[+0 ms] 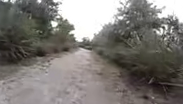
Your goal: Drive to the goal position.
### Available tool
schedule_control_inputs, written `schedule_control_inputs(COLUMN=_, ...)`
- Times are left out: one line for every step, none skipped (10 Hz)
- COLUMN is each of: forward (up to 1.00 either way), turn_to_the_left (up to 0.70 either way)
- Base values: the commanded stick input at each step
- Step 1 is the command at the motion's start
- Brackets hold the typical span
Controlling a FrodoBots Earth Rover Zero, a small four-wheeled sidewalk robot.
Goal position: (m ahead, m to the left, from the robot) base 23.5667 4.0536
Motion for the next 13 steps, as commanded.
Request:
schedule_control_inputs(forward=0.70, turn_to_the_left=0.00)
schedule_control_inputs(forward=0.70, turn_to_the_left=0.00)
schedule_control_inputs(forward=0.70, turn_to_the_left=0.34)
schedule_control_inputs(forward=0.70, turn_to_the_left=0.34)
schedule_control_inputs(forward=0.70, turn_to_the_left=0.29)
schedule_control_inputs(forward=0.70, turn_to_the_left=0.09)
schedule_control_inputs(forward=0.70, turn_to_the_left=0.00)
schedule_control_inputs(forward=0.70, turn_to_the_left=0.00)
schedule_control_inputs(forward=0.70, turn_to_the_left=0.00)
schedule_control_inputs(forward=0.70, turn_to_the_left=0.00)
schedule_control_inputs(forward=0.70, turn_to_the_left=0.00)
schedule_control_inputs(forward=0.70, turn_to_the_left=0.00)
schedule_control_inputs(forward=0.70, turn_to_the_left=0.00)
